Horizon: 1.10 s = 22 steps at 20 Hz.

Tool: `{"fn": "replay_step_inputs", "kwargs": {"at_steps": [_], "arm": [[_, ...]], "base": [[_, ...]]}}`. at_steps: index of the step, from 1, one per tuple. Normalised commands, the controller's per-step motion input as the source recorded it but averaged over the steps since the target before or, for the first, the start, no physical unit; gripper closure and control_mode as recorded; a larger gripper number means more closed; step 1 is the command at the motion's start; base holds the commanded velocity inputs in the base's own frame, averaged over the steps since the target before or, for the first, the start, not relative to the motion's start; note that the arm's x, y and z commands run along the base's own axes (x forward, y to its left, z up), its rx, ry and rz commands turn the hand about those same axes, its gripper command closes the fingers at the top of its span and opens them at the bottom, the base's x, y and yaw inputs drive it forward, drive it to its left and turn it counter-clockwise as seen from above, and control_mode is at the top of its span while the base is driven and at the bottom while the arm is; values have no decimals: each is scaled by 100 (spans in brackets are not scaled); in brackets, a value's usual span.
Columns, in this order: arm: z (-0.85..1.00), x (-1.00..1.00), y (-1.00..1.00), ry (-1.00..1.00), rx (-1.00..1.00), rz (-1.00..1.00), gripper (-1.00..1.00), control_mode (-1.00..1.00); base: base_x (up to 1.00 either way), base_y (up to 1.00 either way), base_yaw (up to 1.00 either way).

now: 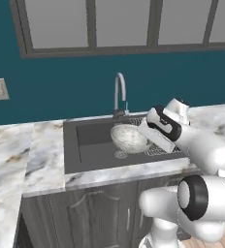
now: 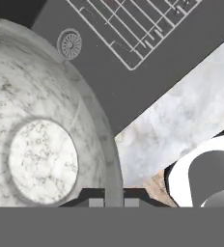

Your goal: Dump the broccoli and tomato from the bowl so the bowl can be washed. Place the bowl in the sink after clearing the leftovers.

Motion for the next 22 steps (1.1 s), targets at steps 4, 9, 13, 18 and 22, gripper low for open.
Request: {"fn": "replay_step_inputs", "kwargs": {"at_steps": [4,9,13,18,22], "arm": [[0,0,0,0,0,0,100,100],[0,0,0,0,0,0,100,100],[0,0,0,0,0,0,100,100],[0,0,0,0,0,0,100,100],[-11,24,-22,7,0,-25,100,-100]], "base": [[32,100,0],[48,82,0],[65,28,0],[48,0,-6],[8,-3,-5]]}}
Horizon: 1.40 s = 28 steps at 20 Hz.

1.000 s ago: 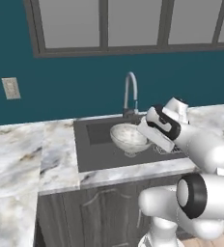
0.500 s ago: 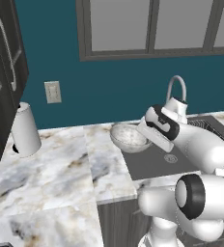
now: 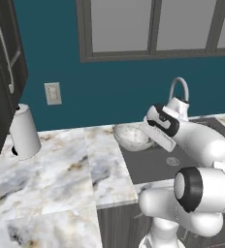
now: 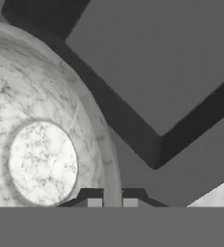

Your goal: Dump the broccoli and tomato from the bowl so the bowl can be washed. Place the bowl in the sink after clearing the leftovers.

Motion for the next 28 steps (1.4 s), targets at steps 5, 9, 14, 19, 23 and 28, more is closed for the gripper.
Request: {"fn": "replay_step_inputs", "kwargs": {"at_steps": [5,9,14,19,23,28], "arm": [[-38,44,-49,22,0,-53,100,-100],[-35,58,-39,23,0,-52,100,-100],[-31,79,-51,16,0,-38,100,-100],[-19,44,-39,7,-1,-24,100,-100],[-48,1,0,0,-5,-3,100,-100],[-74,8,-5,0,-10,-1,100,-100]], "base": [[0,0,0],[0,0,0],[0,0,0],[0,0,0],[0,0,0],[0,0,0]]}}
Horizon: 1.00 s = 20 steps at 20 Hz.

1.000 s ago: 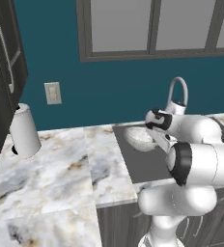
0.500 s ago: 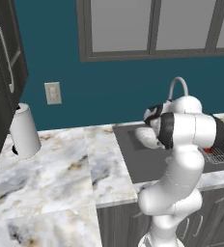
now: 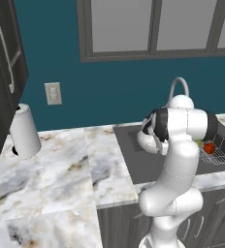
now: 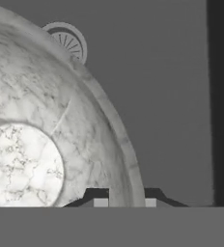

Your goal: Dump the broccoli and tomato from the bowl so the bowl can be washed. Place the bowl in the sink after clearing the leftovers.

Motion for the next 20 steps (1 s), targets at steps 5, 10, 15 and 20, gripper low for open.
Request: {"fn": "replay_step_inputs", "kwargs": {"at_steps": [5,10,15,20], "arm": [[-44,7,-33,0,-2,-5,100,-100],[-26,5,-43,0,0,-7,100,-100],[-10,16,-3,6,0,-6,100,-100],[-42,19,0,1,0,-8,100,-100]], "base": [[0,0,0],[0,0,0],[0,0,0],[0,0,0]]}}
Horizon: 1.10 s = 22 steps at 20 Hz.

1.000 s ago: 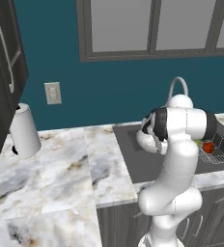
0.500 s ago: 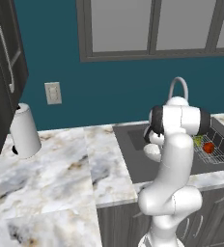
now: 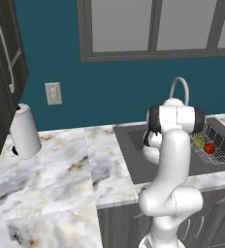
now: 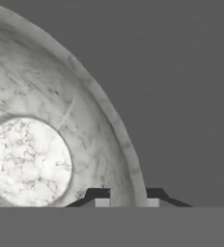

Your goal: Dump the broccoli and tomato from the bowl so the bowl can be washed. Place the bowl in the sink after clearing the leftovers.

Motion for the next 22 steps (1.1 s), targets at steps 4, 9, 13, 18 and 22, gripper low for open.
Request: {"fn": "replay_step_inputs", "kwargs": {"at_steps": [4,9,13,18,22], "arm": [[-32,29,0,5,0,-11,100,-100],[-32,5,0,14,0,-8,100,-100],[8,0,8,1,0,-10,-100,-100],[87,-2,17,-7,-2,-21,-100,-100],[100,-9,27,-21,-4,-22,-100,-100]], "base": [[0,0,0],[0,0,0],[0,0,0],[0,0,0],[0,0,0]]}}
